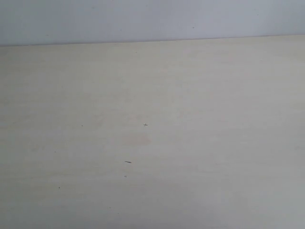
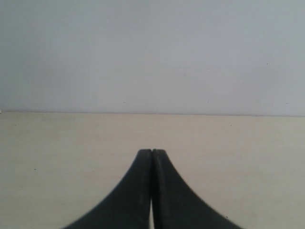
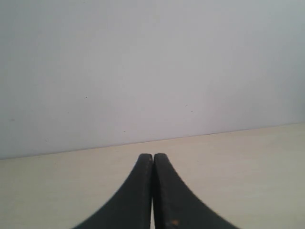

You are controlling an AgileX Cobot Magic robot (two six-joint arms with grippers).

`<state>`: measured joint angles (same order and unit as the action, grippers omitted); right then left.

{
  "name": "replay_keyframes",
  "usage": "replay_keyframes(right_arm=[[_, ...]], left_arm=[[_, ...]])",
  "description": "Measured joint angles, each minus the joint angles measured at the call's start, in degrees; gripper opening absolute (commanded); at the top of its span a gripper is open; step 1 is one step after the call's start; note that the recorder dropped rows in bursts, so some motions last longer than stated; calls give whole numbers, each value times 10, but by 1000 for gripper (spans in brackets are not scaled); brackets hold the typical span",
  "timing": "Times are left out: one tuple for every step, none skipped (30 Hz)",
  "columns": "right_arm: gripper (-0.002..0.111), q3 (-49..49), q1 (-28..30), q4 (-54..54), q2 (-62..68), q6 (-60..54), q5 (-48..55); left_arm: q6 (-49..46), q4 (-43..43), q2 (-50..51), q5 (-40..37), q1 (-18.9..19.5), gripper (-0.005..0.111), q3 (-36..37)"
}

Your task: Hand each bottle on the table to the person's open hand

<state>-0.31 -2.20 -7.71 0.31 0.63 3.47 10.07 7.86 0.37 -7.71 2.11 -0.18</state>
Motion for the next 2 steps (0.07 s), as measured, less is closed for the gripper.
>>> replay_keyframes(right_arm=[[0, 0, 0, 0, 0, 0, 0], [0, 0, 0, 0, 0, 0, 0]], left_arm=[[0, 0, 0, 0, 0, 0, 0], [0, 0, 0, 0, 0, 0, 0]])
